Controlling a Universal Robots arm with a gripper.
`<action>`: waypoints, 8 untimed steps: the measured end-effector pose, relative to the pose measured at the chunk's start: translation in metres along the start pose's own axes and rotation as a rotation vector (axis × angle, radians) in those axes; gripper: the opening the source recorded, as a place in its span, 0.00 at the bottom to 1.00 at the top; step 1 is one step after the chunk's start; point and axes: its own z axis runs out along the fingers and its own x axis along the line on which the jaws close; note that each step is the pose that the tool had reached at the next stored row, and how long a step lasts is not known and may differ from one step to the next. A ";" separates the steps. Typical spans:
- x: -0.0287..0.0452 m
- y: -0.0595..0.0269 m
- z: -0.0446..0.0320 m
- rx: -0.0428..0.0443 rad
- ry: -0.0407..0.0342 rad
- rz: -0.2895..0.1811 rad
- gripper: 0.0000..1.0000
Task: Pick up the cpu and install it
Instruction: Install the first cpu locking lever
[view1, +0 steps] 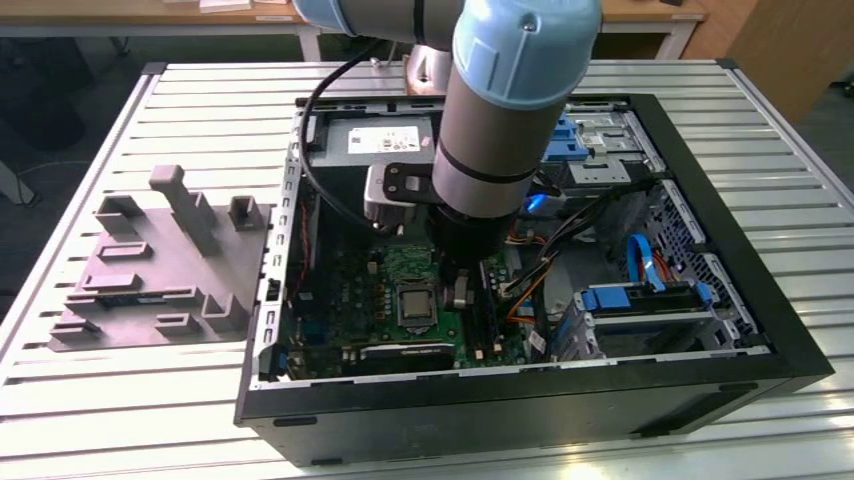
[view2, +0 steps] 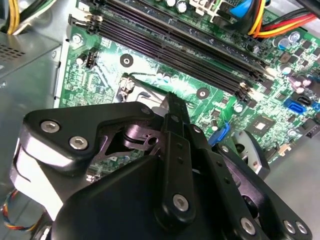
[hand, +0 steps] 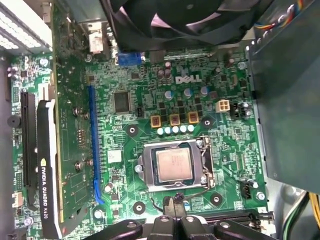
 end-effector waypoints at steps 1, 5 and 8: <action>0.0004 -0.0001 0.0009 -0.0002 0.0007 -0.006 0.11; 0.0022 -0.0006 0.0042 -0.0006 0.0028 -0.033 0.11; 0.0034 -0.0009 0.0065 -0.0009 0.0047 -0.051 0.11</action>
